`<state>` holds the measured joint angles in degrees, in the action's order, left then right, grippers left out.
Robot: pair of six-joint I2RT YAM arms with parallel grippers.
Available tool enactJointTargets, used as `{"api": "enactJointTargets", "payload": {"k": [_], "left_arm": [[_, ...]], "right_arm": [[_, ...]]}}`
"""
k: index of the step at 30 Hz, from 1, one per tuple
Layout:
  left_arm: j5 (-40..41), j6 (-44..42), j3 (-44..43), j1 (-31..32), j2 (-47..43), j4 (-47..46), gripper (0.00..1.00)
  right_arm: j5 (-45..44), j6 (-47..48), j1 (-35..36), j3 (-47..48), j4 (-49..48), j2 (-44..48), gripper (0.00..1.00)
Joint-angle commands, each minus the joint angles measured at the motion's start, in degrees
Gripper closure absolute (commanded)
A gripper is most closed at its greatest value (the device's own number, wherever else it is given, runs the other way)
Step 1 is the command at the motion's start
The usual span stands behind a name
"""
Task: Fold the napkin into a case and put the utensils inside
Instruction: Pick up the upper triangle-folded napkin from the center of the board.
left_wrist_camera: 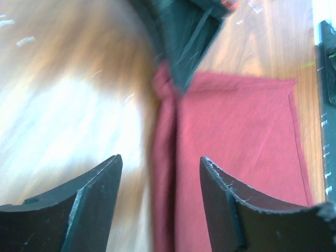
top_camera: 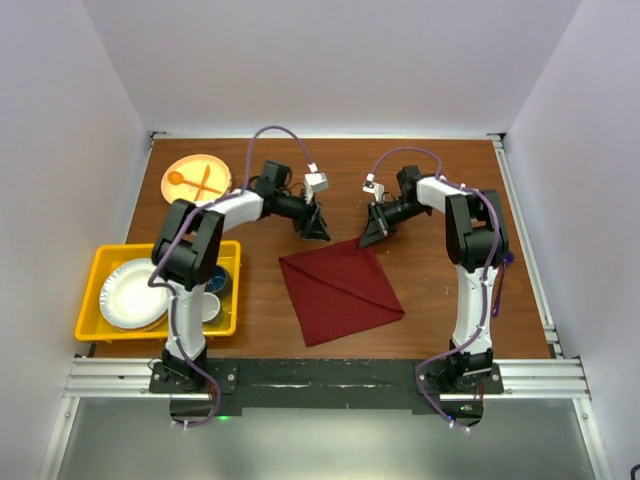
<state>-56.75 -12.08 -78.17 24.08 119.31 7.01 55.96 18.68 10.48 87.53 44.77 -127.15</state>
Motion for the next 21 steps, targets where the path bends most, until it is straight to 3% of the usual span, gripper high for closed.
{"api": "enactJointTargets", "payload": {"k": [1, 4, 13, 21], "left_arm": [[-0.21, -19.71, -1.72, -4.56, -3.47, 19.48, 0.31], [0.32, -27.37, -2.95, -5.44, -1.81, 27.68, 0.30], [-3.01, -36.52, -6.29, -7.37, 3.65, 41.41, 0.35], [-2.93, -38.11, -6.03, -9.05, 5.23, 43.71, 0.38]], "right_arm": [[0.02, 6.01, 0.33, 0.37, 2.42, 5.33, 1.00], [-0.24, 8.56, 0.86, 0.10, 3.30, 6.30, 1.00], [-2.09, 13.05, 2.00, -0.16, 4.45, 9.03, 1.00], [-1.82, 14.37, 1.91, -0.69, 5.06, 11.40, 1.00]]}}
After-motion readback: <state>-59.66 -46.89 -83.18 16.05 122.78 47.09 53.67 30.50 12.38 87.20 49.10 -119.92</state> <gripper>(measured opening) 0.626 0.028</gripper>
